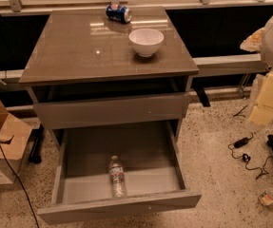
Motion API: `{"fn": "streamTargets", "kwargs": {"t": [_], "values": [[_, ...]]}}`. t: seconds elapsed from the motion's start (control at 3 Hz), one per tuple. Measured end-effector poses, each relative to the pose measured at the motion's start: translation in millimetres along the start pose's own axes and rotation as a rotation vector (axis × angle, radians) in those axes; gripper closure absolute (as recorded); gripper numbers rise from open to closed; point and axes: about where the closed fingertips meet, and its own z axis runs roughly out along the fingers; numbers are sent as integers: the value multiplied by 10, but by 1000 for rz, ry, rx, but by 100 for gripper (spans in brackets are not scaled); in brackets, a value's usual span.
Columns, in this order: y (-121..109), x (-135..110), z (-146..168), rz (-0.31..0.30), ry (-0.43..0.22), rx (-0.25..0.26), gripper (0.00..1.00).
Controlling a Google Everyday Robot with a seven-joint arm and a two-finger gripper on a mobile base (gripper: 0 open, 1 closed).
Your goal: Pick water bottle from middle drawer and place on counter
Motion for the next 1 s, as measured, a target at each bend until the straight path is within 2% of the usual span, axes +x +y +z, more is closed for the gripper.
{"fn": "streamTargets", "kwargs": {"t": [0.33,0.67,1.0], "values": [[-2,-10,-2,1,-3,4,0],[40,-129,172,20,-12,-3,0],[88,-283,539,87,-24,-39,0]]}}
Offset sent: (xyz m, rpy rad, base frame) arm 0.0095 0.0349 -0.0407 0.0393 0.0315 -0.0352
